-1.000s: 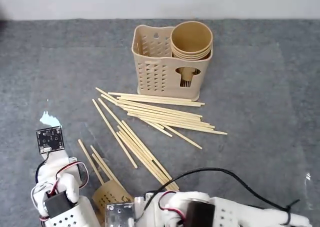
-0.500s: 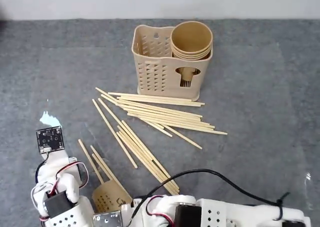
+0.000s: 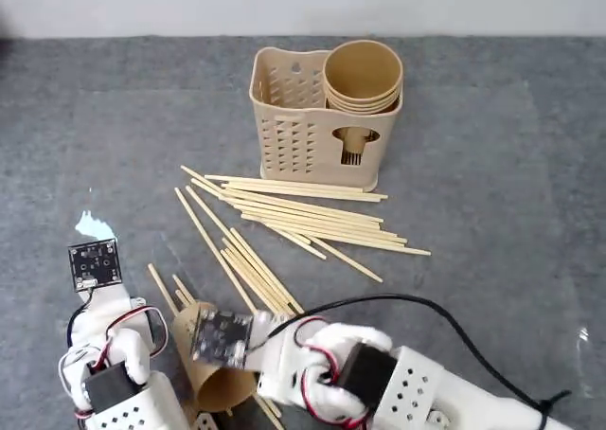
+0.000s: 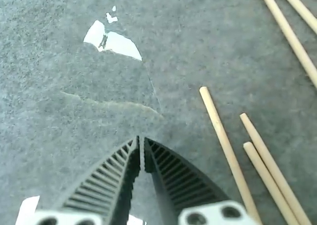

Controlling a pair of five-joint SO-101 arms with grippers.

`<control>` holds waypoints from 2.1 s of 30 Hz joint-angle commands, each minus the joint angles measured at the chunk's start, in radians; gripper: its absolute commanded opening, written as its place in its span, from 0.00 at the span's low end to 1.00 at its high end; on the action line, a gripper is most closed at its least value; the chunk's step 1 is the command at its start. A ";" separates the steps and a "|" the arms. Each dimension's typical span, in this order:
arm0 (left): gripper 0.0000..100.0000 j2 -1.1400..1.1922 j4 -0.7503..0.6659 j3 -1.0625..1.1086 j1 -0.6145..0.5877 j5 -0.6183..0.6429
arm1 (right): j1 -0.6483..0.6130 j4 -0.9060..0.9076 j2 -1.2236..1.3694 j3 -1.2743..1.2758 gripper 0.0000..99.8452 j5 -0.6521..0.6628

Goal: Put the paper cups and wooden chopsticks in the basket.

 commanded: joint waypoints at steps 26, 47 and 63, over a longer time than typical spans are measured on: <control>0.01 -0.017 0.002 -0.008 0.005 -0.002 | 0.633 0.415 0.177 -0.503 0.01 -0.003; 0.01 -0.017 0.003 -0.008 0.005 -0.002 | 0.780 0.280 0.492 -0.509 0.01 -0.005; 0.01 -0.017 0.003 -0.008 0.005 -0.002 | 0.811 0.539 0.452 -1.215 0.01 -0.005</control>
